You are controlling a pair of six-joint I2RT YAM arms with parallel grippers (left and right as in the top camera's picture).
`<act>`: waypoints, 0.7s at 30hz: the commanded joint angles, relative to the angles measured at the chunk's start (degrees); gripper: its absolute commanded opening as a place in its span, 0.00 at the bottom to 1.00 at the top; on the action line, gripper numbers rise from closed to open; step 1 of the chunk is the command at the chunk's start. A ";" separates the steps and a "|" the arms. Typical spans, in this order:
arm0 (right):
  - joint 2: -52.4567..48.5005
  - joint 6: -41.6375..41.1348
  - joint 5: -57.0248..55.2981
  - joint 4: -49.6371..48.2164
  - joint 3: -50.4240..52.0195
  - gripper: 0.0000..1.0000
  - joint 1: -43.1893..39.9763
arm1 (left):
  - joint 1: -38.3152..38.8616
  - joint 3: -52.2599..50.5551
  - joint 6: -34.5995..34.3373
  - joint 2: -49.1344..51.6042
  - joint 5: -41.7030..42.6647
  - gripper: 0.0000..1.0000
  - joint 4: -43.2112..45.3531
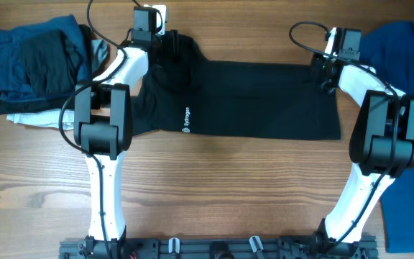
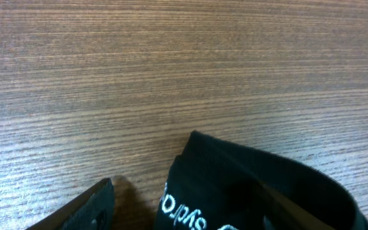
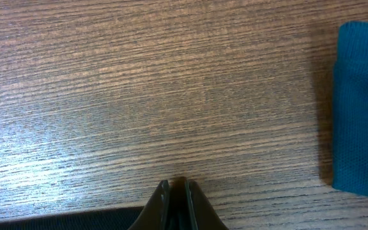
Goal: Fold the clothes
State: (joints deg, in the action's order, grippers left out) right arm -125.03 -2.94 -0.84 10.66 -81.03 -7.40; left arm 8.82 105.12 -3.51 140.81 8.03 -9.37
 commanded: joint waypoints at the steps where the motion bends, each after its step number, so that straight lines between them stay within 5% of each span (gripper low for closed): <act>1: 0.44 -0.26 0.94 0.94 1.01 0.08 0.20 | -0.31 0.22 0.33 2.16 0.70 0.61 -0.22; 3: 0.44 -0.28 0.94 0.92 1.01 0.06 0.20 | -0.31 0.22 0.33 2.16 0.70 0.50 -0.26; 6: 0.44 -0.22 0.94 0.90 1.01 0.04 0.20 | -0.31 0.22 0.33 2.10 0.72 0.16 -0.50; 9: 0.44 -0.20 0.94 0.87 1.01 0.04 0.20 | -0.31 0.22 0.33 1.16 0.70 0.08 -0.72; 21: 1.77 -0.02 5.49 1.16 0.74 0.04 0.20 | -0.48 0.22 2.08 -10.01 -1.11 0.11 -7.56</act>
State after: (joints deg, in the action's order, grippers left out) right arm -124.95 -2.94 -0.08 10.70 -81.03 -7.40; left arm 8.82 105.12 -3.03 137.36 8.01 -14.44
